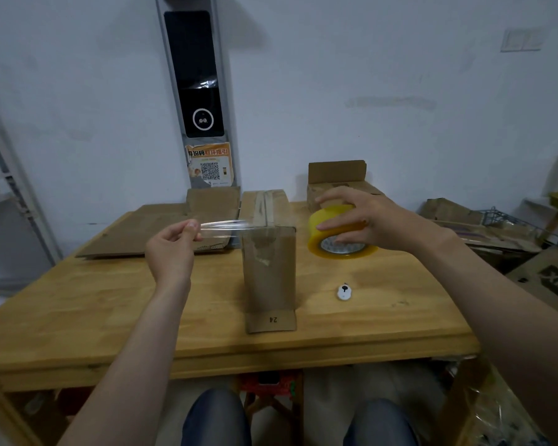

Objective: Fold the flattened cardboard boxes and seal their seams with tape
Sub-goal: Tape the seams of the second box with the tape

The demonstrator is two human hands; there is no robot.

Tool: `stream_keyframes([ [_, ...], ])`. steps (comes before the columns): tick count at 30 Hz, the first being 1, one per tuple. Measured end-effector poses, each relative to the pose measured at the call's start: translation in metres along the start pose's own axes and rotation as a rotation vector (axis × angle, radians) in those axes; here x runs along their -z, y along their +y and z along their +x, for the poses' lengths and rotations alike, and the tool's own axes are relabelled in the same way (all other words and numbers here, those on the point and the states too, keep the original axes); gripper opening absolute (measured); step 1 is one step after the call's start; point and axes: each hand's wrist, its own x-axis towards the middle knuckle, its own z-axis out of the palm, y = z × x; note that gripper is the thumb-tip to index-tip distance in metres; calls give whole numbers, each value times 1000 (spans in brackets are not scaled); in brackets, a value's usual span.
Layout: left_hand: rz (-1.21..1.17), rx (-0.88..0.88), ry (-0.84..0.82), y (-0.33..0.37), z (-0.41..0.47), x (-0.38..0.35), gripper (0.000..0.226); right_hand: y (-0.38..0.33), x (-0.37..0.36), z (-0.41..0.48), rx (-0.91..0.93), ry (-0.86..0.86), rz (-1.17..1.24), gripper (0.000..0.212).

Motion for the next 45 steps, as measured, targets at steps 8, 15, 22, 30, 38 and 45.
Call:
stream_keyframes([
  [8,20,-34,-13,-7,8,-7,4,7,-1,1,-125,15,14,43],
  [15,32,-8,-36,-10,15,-7,10,12,3,8,-80,59,-62,44],
  [22,-12,68,-36,-23,15,-7,9,19,0,20,-53,14,-154,33],
  [30,-33,96,-26,-41,15,-15,9,23,-9,22,-107,-25,-214,34],
  [38,-60,73,14,-48,16,-24,9,27,-15,30,-156,-129,-288,43],
  [45,-23,77,25,-53,24,-21,7,21,-34,48,-216,-229,-304,52],
])
